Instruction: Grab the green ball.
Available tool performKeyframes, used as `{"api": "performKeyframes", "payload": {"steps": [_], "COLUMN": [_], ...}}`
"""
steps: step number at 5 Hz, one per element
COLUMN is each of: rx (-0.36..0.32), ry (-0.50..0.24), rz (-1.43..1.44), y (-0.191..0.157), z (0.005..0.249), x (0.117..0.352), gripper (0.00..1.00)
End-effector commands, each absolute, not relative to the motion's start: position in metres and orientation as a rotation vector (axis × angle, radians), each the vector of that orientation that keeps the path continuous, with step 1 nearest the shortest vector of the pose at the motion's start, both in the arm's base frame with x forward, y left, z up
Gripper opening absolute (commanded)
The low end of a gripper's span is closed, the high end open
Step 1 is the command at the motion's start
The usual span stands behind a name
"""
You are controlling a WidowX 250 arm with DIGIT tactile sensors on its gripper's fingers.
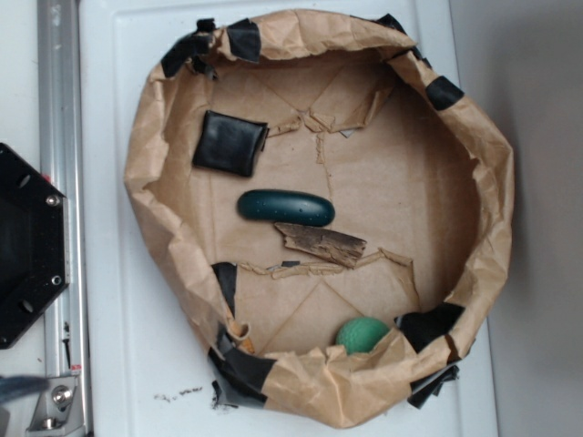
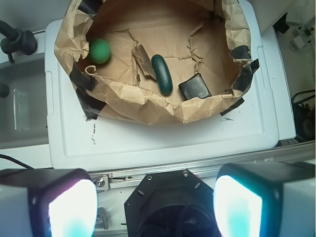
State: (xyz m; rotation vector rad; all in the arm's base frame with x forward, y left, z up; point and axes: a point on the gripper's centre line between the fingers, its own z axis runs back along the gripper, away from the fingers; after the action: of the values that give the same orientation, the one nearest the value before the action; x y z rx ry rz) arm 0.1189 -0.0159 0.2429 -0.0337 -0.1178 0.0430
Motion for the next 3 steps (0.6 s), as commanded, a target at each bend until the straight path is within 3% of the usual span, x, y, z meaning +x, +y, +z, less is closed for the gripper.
{"api": "performKeyframes", "payload": {"steps": [1, 2, 3], "rx": [-0.034, 0.035, -0.074], "ry": [-0.118, -0.173, -0.307], "rz": [0.043, -0.045, -0.134], "y": [-0.016, -0.001, 0.003], "z": [0.243, 0.221, 0.202], "x": [0.119, 0.158, 0.197], "gripper": [1.0, 1.0, 1.0]}}
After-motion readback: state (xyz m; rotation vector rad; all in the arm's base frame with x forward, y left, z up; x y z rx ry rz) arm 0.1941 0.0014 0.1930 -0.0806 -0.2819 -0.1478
